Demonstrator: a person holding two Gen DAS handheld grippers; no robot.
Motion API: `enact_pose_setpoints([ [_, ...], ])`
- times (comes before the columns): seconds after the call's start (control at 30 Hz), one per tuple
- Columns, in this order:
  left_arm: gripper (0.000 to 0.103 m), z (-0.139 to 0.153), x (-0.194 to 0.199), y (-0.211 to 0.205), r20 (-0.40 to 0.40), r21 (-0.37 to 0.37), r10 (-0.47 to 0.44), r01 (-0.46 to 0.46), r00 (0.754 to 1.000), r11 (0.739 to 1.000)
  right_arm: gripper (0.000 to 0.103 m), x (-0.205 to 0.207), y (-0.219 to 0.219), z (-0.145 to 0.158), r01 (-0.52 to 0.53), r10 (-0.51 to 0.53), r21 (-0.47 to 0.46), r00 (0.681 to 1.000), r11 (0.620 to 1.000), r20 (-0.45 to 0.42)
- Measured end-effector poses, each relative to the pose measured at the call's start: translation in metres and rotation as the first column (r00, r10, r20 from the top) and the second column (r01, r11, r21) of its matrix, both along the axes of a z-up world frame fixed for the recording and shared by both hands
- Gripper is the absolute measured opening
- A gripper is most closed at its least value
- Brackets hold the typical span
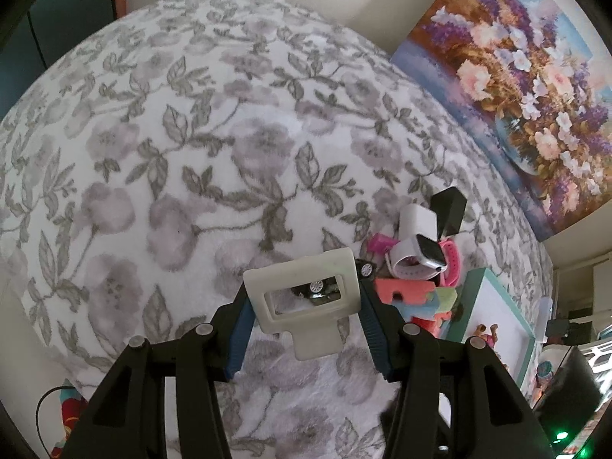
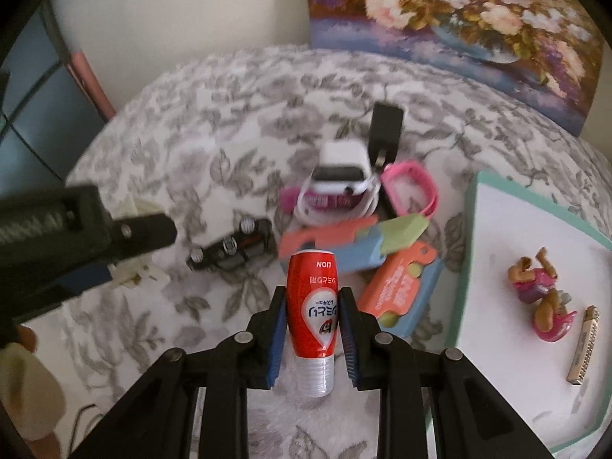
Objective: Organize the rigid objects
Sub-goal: 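Carry the clip and tube over the tray and lower the clip with the left gripper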
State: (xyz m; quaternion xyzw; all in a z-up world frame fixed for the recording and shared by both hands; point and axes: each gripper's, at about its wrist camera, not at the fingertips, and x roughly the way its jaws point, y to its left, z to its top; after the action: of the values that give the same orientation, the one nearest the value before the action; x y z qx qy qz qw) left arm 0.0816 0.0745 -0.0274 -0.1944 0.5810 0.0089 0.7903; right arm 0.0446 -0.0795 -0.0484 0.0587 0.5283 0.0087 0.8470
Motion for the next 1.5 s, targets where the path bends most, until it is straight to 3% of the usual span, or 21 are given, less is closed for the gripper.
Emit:
enact_pose_setpoints([
  [0.37,0.054,0.027,-0.006,-0.02,0.082,0.071,-0.03,0.024,0.996,0.997,0.028,-0.009,-0.055,0.04,0.142,-0.152,0.096,0.983,0.985,0.1],
  [0.67,0.054,0.038,-0.022,-0.094,0.107,0.136,-0.192,0.177,0.976,0.975,0.028,-0.03,-0.133,0.051,0.334,-0.345,0.104,0.931,0.937,0.117],
  [0.97,0.054,0.043,-0.042,-0.167,0.111,0.207,-0.364,0.337,0.925,0.918,0.028,-0.062,-0.211,0.044,0.524,-0.538,0.16,0.841,0.836,0.058],
  [1.23,0.054,0.028,-0.058,-0.216,0.046,0.182,-0.478,0.463,0.877,0.867,0.028,-0.089,-0.261,0.03,0.649,-0.652,0.085,0.758,0.756,0.005],
  [1.5,0.054,0.006,-0.066,-0.251,-0.031,0.233,-0.544,0.536,0.838,0.812,0.028,-0.1,-0.278,0.024,0.675,-0.674,0.036,0.738,0.737,-0.02],
])
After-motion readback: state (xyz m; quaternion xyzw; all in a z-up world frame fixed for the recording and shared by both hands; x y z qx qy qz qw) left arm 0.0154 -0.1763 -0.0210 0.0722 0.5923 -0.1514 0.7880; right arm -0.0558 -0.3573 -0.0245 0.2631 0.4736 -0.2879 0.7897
